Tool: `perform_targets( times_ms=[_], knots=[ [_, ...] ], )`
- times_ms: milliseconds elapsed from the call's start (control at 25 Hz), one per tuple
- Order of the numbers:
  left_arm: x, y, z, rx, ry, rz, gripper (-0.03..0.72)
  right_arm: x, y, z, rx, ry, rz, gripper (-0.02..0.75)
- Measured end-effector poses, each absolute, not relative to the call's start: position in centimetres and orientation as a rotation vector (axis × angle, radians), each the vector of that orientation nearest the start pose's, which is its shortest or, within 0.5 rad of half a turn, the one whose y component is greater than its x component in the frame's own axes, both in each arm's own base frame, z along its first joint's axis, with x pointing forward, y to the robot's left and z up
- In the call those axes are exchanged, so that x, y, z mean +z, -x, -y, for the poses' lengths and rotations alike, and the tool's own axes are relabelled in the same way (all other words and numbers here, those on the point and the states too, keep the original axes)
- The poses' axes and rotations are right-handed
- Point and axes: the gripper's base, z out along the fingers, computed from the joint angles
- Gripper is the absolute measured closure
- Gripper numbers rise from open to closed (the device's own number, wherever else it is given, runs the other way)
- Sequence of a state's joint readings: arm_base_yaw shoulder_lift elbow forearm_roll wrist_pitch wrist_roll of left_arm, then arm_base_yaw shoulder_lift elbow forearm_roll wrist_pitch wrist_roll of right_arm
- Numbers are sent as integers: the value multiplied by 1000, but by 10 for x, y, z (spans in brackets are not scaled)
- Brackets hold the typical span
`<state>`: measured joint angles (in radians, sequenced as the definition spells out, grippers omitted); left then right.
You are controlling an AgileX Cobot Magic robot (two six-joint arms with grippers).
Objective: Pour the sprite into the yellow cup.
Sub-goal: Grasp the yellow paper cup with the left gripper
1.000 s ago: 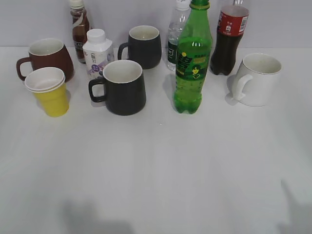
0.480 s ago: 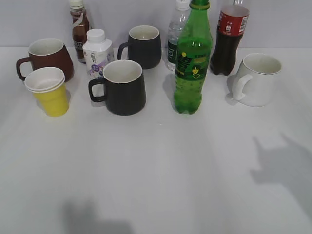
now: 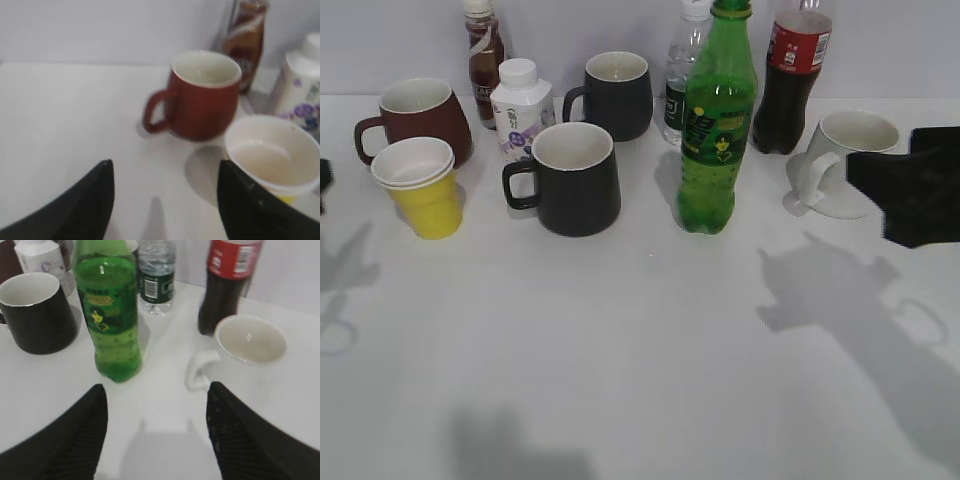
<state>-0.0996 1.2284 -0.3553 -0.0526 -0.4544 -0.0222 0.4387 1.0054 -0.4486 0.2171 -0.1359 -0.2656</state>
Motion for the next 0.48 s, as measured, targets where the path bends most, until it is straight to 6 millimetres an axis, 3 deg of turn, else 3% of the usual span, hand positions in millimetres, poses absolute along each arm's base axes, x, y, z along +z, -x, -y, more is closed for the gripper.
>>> perform_targets(
  times_ms=[240,480],
  knots=[
    [180,-235,51,-159,-200,-1911,169,234,-209,-95,234,408,-1873,272],
    [152,-250,58,-185,-235,-1852,113,230,-216,-100,239,415,-1865,272]
  ],
)
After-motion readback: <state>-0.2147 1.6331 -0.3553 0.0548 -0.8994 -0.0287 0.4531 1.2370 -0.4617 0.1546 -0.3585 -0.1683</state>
